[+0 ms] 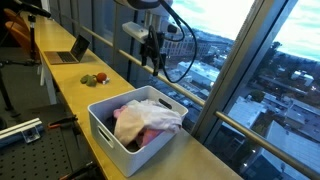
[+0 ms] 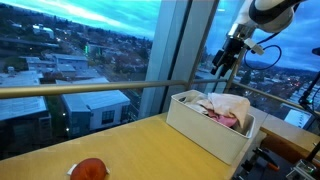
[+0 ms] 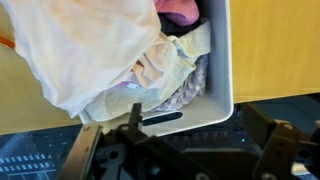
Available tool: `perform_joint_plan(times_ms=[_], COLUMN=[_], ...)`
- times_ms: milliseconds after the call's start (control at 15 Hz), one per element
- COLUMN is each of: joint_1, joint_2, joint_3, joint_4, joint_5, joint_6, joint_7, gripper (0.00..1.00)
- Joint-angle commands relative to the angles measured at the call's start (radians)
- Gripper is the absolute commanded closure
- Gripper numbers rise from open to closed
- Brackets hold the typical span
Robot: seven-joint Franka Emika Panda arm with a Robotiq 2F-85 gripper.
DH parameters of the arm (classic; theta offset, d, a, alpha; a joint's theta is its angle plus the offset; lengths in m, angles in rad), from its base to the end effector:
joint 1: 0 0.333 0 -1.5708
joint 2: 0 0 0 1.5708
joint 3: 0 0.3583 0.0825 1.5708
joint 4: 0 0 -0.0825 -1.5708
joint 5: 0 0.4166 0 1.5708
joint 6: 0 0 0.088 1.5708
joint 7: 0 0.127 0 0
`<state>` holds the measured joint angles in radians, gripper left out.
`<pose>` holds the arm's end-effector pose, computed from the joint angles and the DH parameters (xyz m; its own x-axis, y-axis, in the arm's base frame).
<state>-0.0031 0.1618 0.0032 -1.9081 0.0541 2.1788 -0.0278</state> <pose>0.6457 0.0029 0.4298 0.9940 -0.0031 0.1092 0.0018 -0.9990 -0.0450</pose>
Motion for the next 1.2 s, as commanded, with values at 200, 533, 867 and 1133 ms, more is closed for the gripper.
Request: perform_joint_plan(times_ms=[200,533,867,1133], joint_1=[0.046,0.095,0.191,0.278], joint_2=[0.065,0.190,0.337,0.435], joint_3=[0.037,0.079,0.113,0.126], joint_4=[0.088,0.170,0.247,0.329], joint_5=[-0.007,-0.009,-0.062,-0.114], joint_6=[-0.032,-0.030,-0.040,-0.067], joint_7=[0.008,0.014,0.052,0.085], gripper=[0.00,0.00,0.00,0.00])
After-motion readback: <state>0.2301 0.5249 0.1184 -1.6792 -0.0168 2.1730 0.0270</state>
